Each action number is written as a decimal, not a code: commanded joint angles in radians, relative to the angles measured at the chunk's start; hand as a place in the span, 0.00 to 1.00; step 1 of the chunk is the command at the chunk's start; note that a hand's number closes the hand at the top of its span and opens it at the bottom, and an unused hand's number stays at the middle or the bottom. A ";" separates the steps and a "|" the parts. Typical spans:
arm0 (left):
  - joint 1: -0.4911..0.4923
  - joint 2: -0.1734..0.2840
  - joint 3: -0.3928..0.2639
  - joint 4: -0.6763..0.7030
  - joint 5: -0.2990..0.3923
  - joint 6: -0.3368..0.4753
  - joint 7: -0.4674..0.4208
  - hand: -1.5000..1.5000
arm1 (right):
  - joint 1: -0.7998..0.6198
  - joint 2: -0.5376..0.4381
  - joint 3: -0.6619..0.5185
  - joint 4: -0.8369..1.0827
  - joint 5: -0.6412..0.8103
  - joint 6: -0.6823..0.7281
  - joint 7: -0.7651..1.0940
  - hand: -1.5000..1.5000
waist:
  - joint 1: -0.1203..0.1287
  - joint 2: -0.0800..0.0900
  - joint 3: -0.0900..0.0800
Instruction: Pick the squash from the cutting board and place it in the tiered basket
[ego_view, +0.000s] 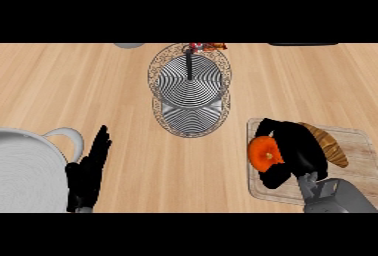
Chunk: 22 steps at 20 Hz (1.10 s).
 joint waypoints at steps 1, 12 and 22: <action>0.045 0.025 0.032 0.091 0.004 -0.022 -0.058 0.50 | 0.013 0.010 -0.089 -0.195 -0.065 -0.020 0.035 1.00 | -0.009 0.006 -0.012; -0.026 -0.004 0.049 0.147 -0.001 -0.020 -0.053 0.50 | -0.136 -0.137 -0.361 -0.661 -0.222 0.160 0.250 1.00 | -0.005 0.008 -0.012; -0.009 -0.024 0.032 0.112 -0.021 -0.031 -0.050 0.50 | -0.509 -0.053 -0.341 -0.378 -0.214 0.166 0.373 1.00 | 0.024 0.012 -0.012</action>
